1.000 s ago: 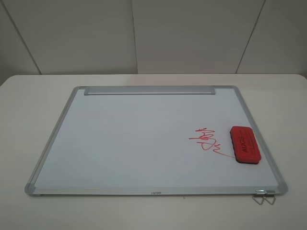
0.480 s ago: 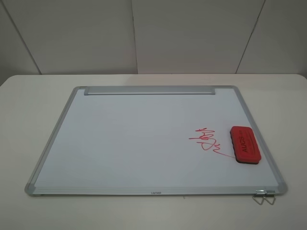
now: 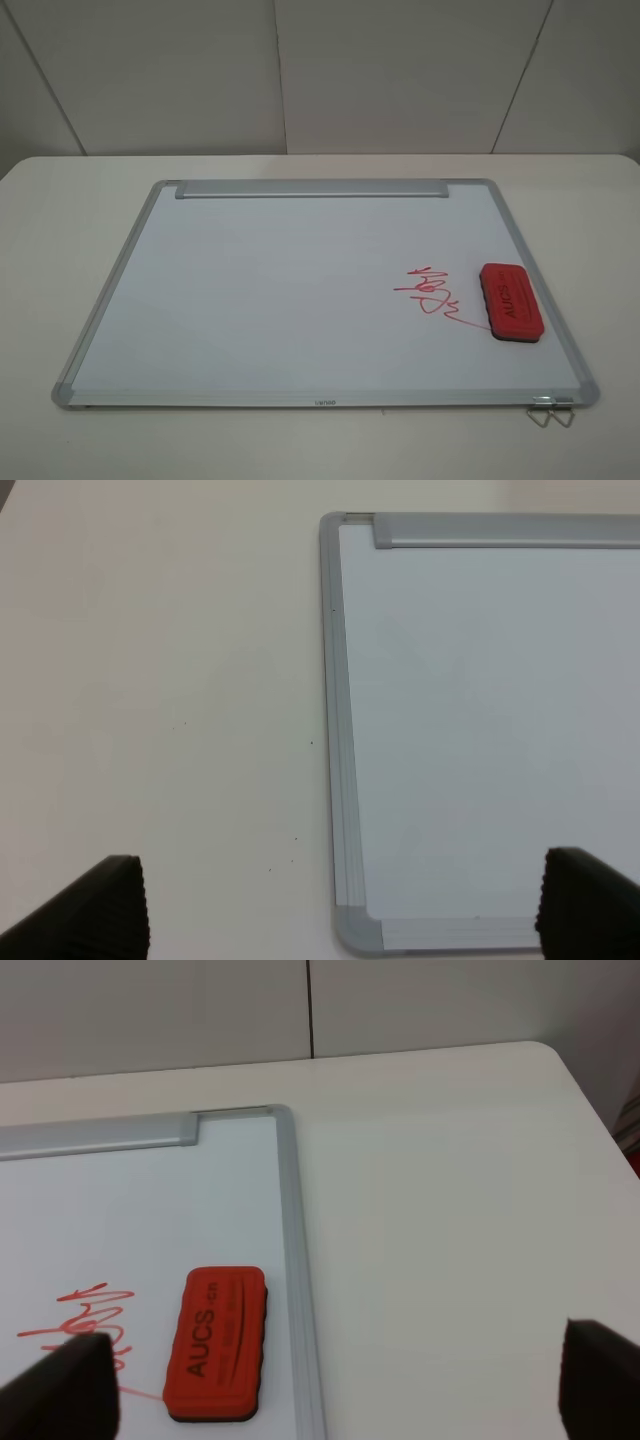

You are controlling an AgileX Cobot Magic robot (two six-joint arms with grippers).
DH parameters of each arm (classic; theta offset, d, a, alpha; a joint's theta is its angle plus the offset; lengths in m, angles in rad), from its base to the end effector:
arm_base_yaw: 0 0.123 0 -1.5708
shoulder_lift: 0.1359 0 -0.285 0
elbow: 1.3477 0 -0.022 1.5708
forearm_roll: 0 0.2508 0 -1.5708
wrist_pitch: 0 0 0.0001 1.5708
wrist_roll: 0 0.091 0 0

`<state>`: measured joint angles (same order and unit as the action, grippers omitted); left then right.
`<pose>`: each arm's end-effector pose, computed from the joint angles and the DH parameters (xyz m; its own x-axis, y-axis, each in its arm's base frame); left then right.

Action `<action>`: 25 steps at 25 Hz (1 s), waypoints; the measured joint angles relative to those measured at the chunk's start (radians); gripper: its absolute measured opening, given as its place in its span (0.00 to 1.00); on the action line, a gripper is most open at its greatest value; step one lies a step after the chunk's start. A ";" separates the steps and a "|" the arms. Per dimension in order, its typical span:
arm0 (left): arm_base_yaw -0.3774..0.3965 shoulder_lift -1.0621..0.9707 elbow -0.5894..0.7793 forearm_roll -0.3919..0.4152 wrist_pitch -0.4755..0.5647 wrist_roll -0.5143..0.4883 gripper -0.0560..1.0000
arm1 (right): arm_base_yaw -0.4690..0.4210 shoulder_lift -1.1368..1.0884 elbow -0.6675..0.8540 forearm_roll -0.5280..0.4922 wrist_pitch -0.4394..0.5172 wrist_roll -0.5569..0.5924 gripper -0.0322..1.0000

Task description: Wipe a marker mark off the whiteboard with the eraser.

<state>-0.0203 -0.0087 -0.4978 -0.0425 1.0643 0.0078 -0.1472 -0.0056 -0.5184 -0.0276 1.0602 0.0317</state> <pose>-0.0062 -0.0033 0.2764 -0.4536 -0.0036 -0.8912 0.0476 0.9985 -0.0283 -0.0081 -0.0010 0.2824 -0.4261 0.0816 -0.9010 0.1759 0.9844 0.0060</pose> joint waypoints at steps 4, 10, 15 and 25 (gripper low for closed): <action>0.000 0.000 0.000 0.000 0.000 0.000 0.79 | 0.005 0.000 0.000 0.000 0.000 0.000 0.81; 0.000 0.000 0.000 0.000 0.000 0.000 0.79 | 0.005 0.000 0.000 0.000 0.000 0.000 0.81; 0.000 0.000 0.000 0.000 0.000 0.000 0.79 | 0.005 0.000 0.000 0.000 0.000 0.000 0.81; 0.000 0.000 0.000 0.000 0.000 0.000 0.79 | 0.005 0.000 0.000 0.000 0.000 0.000 0.81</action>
<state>-0.0203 -0.0087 -0.4978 -0.0425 1.0643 0.0078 -0.1427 -0.0056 -0.5184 -0.0276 1.0602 0.0317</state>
